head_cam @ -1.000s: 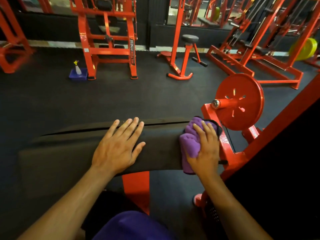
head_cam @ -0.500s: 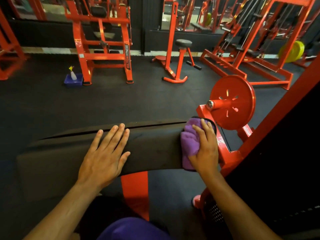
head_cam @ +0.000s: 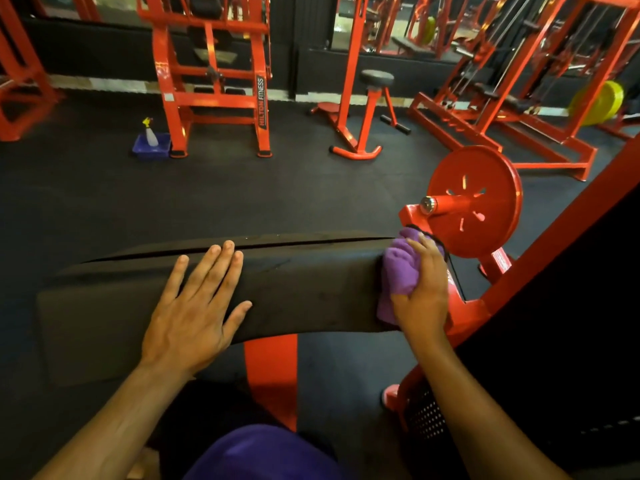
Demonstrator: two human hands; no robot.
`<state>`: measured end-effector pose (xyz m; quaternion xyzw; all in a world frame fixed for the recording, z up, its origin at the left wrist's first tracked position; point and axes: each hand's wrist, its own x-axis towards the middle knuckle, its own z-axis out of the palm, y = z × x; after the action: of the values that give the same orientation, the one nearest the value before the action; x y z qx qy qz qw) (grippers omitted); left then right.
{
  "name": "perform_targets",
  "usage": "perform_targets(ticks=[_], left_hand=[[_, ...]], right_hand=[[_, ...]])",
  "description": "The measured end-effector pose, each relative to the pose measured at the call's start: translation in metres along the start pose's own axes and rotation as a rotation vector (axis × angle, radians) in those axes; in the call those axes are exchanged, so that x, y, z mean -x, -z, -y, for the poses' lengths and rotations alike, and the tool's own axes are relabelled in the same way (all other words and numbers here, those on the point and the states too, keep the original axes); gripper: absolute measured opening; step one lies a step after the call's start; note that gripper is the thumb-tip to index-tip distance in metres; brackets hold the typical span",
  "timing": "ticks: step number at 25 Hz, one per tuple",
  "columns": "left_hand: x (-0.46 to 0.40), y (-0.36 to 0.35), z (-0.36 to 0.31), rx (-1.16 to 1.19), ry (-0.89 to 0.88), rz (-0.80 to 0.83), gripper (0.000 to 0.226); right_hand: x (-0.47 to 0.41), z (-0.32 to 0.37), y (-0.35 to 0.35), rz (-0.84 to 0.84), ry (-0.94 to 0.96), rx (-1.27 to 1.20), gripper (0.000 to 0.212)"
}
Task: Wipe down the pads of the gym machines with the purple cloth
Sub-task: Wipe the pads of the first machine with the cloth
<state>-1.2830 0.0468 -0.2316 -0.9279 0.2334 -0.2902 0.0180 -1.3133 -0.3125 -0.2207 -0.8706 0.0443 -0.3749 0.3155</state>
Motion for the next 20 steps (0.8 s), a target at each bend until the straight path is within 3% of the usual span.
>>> perform_targets(ticks=[2, 6, 11, 16, 18, 20], left_hand=[[-0.001, 0.001, -0.002, 0.000, -0.008, 0.008, 0.073], [0.006, -0.001, 0.005, -0.003, 0.011, 0.001, 0.072], [0.019, 0.004, 0.019, -0.023, 0.148, 0.003, 0.076], [0.031, 0.010, 0.042, -0.020, 0.287, 0.007, 0.075], [0.036, 0.010, 0.049, -0.030, 0.329, -0.004, 0.074], [0.040, 0.008, 0.051, -0.026, 0.330, 0.002, 0.072]], right_hand=[[0.010, 0.030, -0.022, 0.006, 0.105, 0.046, 0.059], [0.073, 0.021, -0.010, 0.307, 0.427, 0.102, 0.069], [0.038, 0.016, 0.023, 0.188, 0.215, -0.074, 0.069], [0.015, 0.082, -0.048, 0.228, 0.311, 0.188, 0.065], [0.002, 0.118, -0.077, 0.249, 0.324, 0.191, 0.064], [0.017, 0.137, -0.092, 0.319, 0.461, 0.190, 0.072]])
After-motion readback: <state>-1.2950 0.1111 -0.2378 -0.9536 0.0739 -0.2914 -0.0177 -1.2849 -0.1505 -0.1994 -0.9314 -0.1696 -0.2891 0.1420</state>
